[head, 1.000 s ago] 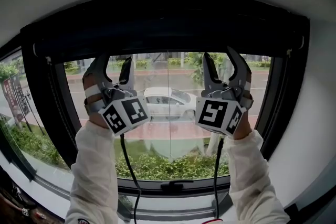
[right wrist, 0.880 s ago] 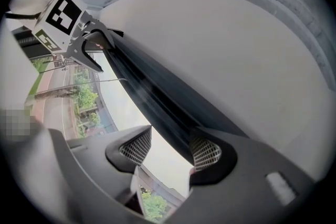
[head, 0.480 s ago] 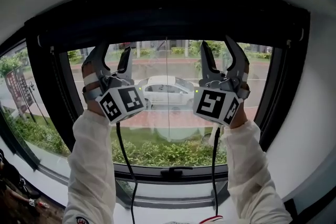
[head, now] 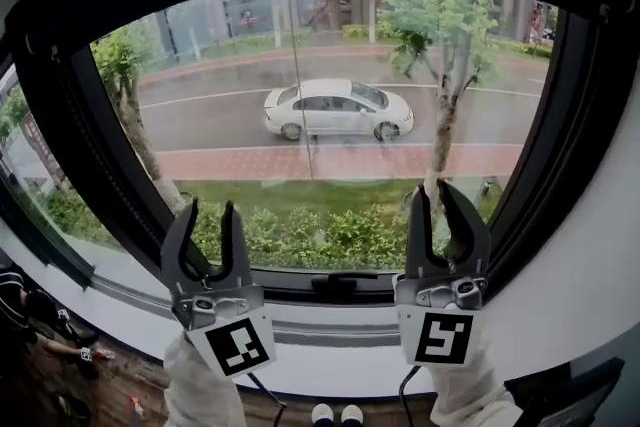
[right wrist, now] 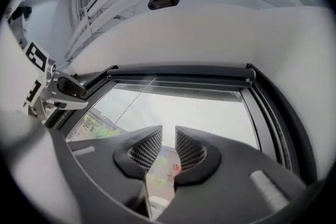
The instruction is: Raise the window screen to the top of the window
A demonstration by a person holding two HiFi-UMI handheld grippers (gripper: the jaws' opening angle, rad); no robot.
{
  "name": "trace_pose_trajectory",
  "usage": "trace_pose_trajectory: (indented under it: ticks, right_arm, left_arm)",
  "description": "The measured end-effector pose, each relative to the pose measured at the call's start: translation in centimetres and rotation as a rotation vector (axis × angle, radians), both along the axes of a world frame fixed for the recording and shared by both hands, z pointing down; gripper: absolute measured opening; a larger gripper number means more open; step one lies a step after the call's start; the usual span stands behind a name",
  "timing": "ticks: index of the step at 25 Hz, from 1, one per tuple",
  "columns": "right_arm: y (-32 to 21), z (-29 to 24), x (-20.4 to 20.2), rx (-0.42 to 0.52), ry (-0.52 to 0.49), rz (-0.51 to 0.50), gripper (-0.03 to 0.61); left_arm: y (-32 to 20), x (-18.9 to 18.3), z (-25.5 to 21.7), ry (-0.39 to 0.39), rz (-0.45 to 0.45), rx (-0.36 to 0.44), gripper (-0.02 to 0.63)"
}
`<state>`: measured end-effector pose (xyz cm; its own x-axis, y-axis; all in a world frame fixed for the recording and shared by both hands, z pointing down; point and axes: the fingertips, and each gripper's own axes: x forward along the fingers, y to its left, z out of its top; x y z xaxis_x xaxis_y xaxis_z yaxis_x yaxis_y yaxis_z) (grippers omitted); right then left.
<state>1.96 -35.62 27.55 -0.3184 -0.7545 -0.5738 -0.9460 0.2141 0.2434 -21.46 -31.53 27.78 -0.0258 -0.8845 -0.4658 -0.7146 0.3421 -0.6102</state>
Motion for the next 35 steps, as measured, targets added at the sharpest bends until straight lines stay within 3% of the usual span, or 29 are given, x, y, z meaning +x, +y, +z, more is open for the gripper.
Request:
trace_pose_trajectory:
  ticks: [1, 2, 4, 7, 9, 12, 14, 17, 23, 29, 35]
  right_arm:
    - [0.3, 1.9, -0.5, -0.034, -0.003, -0.008, 0.078]
    - [0.6, 3.8, -1.0, -0.071, -0.009, -0.016, 0.077]
    - [1.8, 7.7, -1.3, -0.163, -0.027, -0.042, 0.051]
    - [4.1, 15.7, -1.0, -0.367, -0.029, -0.128, 0.006]
    - [6.5, 23.0, -1.0, -0.574, -0.017, -0.211, 0.006]
    - [12.6, 33.0, -1.2, -0.902, -0.061, -0.353, 0.005]
    - [17.1, 37.0, -1.1, -1.019, -0.06, -0.389, 0.005]
    - [22.9, 39.2, -1.1, -1.046, -0.018, -0.384, 0.005]
    - [36.0, 38.3, -3.4, -0.96, -0.039, -0.403, 0.005]
    - [48.9, 40.6, -4.3, -1.044, -0.074, -0.375, 0.005]
    - [55.4, 38.7, -3.5, -1.026, -0.035, -0.333, 0.005]
  left_arm:
    - [0.5, -0.8, 2.1, 0.025, -0.016, -0.011, 0.105]
    - [1.0, -1.4, 4.2, 0.04, -0.026, -0.036, 0.003]
    - [2.2, -1.8, 9.0, 0.092, -0.016, -0.127, 0.005]
    - [4.7, -1.5, 18.1, 0.375, 0.052, -0.282, 0.005]
    - [7.3, -0.6, 24.4, 0.487, 0.076, -0.412, 0.003]
    - [12.1, 2.0, 31.2, 0.545, 0.113, -0.584, 0.003]
    - [15.4, 3.7, 33.5, 0.558, 0.139, -0.652, 0.003]
    - [20.5, 4.7, 36.1, 0.585, 0.151, -0.701, 0.003]
    - [33.6, 3.0, 38.2, 0.578, 0.166, -0.714, 0.003]
    - [48.2, 2.0, 40.7, 0.601, 0.152, -0.765, 0.003]
    - [54.5, 4.1, 39.1, 0.597, 0.215, -0.748, 0.003]
